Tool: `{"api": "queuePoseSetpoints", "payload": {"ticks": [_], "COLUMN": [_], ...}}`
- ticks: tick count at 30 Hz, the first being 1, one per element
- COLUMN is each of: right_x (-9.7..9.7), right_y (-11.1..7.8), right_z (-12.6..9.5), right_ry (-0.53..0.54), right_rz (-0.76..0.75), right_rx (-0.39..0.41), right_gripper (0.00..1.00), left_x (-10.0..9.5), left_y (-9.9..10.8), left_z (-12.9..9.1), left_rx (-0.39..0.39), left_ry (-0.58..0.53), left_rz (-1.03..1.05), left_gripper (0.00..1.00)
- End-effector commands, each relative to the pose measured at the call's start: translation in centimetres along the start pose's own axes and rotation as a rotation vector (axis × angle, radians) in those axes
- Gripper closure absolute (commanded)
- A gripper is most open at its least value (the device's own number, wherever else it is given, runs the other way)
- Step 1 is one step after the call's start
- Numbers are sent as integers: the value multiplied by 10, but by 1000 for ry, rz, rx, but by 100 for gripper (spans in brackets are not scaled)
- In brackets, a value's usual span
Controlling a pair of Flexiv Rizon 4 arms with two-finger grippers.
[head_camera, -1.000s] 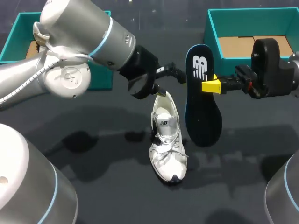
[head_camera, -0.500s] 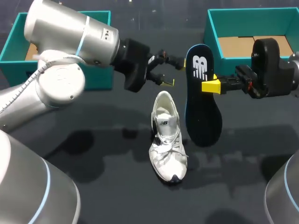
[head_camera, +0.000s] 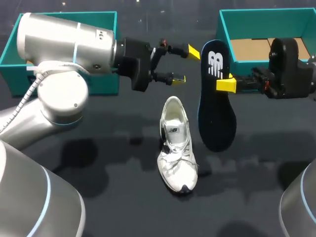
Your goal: Take the shoe out of the shoebox, open the shoe tongue, remove and reinsert the insole, then place the shoe into the shoebox
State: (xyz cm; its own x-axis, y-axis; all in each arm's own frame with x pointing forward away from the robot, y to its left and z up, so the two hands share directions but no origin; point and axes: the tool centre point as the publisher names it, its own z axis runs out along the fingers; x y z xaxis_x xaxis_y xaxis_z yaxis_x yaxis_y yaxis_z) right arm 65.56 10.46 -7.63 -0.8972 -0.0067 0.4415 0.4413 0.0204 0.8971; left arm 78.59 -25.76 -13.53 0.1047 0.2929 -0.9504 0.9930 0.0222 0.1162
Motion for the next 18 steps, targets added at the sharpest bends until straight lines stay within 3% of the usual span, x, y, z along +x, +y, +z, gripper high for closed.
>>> {"api": "queuePoseSetpoints", "payload": {"ticks": [1,5,18], "right_x": [-41,-66,-71], "right_y": [9,10,9], "right_z": [1,-9,-10], "right_ry": [69,115,99], "right_rz": [18,74,106], "right_rx": [-1,-25,-43], "right_gripper": [100,100,100], "left_x": [2,3,7], "left_y": [-5,2,2], "left_z": [-10,-19,-16], "left_rx": [-67,-95,-94], "left_ry": [-40,-98,-99], "left_rz": [-29,-93,-115], "left_gripper": [0,0,0]}}
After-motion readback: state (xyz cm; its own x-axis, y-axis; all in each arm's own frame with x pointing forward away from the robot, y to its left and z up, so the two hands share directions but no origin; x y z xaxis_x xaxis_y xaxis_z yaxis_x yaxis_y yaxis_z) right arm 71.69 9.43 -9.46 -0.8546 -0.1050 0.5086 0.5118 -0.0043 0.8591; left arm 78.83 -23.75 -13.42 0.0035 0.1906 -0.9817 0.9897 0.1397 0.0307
